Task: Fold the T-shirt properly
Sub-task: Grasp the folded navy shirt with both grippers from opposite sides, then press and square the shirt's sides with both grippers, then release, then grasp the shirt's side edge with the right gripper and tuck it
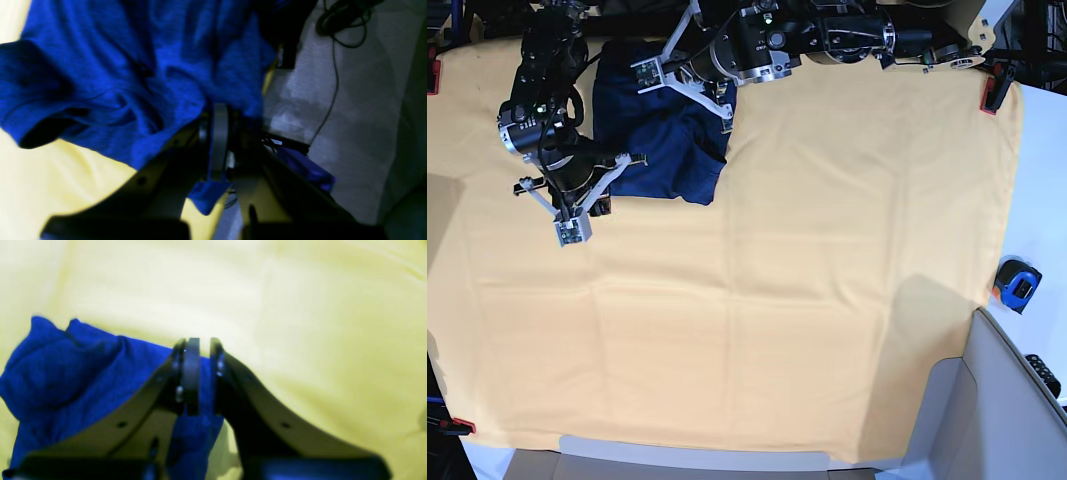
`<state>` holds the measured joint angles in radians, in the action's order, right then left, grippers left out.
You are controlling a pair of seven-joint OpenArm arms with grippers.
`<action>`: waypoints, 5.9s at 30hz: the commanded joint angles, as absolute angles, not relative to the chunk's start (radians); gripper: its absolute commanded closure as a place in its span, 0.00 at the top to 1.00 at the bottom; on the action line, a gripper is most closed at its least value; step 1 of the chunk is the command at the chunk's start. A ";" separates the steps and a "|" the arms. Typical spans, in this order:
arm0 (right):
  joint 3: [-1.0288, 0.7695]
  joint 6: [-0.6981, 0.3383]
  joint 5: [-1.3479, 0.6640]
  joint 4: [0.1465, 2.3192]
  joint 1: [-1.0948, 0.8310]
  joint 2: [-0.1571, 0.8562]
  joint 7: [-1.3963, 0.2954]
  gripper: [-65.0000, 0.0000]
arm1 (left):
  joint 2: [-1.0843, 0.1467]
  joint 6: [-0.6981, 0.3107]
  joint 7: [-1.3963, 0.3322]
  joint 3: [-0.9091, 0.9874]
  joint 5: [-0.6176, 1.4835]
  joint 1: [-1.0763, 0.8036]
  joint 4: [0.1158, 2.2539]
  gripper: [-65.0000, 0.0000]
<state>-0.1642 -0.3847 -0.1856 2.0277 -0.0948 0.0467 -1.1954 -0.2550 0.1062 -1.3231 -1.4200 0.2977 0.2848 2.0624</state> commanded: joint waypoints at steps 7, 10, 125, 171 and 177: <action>-0.199 -0.394 -0.193 2.043 -0.054 0.054 -1.182 0.22 | -0.248 0.122 -1.319 -1.302 0.297 0.292 2.080 0.00; -0.193 -0.395 -0.193 2.043 -0.033 0.054 -1.185 0.26 | -0.248 0.217 -1.316 -1.225 0.297 0.272 2.080 0.00; -0.262 -0.010 -1.139 1.455 0.021 0.325 -1.199 0.40 | -0.277 0.433 -0.905 -0.432 0.305 -0.193 2.078 0.16; -0.105 -0.004 -0.935 1.560 -0.027 0.265 -1.199 0.40 | -0.292 0.433 -0.905 -0.437 0.305 -0.193 2.077 0.16; -0.104 -0.005 -0.935 1.555 -0.027 0.246 -1.199 0.40 | -0.292 0.433 -0.905 -0.437 0.305 -0.193 2.077 0.16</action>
<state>-0.1143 -0.0044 -0.9413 1.5551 -0.0250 0.2485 -1.1557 -0.2890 0.4347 -0.9218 -0.4366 0.3096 -0.1997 2.0617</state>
